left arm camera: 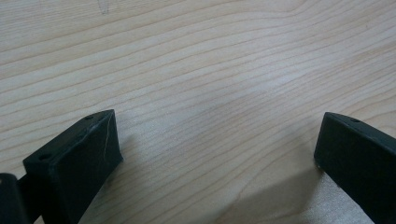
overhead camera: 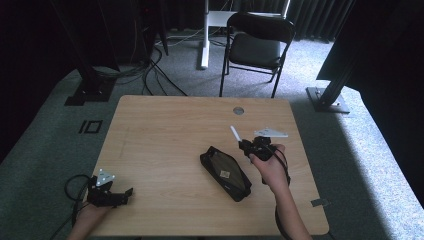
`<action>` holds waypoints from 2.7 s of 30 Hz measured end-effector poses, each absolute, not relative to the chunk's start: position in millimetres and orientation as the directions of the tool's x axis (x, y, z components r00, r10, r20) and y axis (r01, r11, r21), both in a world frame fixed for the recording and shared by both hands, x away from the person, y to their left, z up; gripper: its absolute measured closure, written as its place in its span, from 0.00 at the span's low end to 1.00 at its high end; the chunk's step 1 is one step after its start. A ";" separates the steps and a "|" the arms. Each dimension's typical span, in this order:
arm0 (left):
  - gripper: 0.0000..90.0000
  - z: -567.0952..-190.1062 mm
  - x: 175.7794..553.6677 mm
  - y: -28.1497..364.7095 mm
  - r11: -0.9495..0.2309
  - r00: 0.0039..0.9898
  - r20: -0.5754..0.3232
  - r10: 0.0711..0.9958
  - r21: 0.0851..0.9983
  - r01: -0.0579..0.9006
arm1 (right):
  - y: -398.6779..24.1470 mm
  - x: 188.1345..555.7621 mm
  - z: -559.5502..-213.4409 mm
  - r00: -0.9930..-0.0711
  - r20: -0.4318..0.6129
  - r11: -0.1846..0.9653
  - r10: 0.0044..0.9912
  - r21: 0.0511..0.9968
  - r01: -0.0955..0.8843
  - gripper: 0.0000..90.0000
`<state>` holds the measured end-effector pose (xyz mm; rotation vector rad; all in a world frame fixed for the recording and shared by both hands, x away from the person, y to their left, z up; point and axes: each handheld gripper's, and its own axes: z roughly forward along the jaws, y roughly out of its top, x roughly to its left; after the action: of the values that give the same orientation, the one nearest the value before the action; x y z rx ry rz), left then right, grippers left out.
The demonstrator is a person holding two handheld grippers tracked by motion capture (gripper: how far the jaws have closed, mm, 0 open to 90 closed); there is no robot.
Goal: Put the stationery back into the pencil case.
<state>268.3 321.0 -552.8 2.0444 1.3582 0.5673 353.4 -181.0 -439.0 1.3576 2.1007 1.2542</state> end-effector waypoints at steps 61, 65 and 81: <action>0.01 -552.8 268.3 321.0 -0.285 0.381 0.017 0.924 0.693 0.662 | -133.2 329.5 -476.0 -0.683 0.079 0.436 0.726 0.714 0.547 0.87; 0.01 -552.9 268.3 320.9 -0.285 0.381 0.017 0.924 0.694 0.661 | -128.8 330.8 -482.2 -0.679 0.087 0.448 0.729 0.690 0.569 0.87; 0.01 -552.8 268.3 321.0 -0.285 0.381 0.017 0.924 0.693 0.662 | -121.2 333.5 -492.7 -0.679 0.086 0.482 0.729 0.640 0.598 0.87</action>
<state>268.3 321.0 -552.8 2.0443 1.3583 0.5673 333.5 -121.2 -492.7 1.1475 2.5289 0.9736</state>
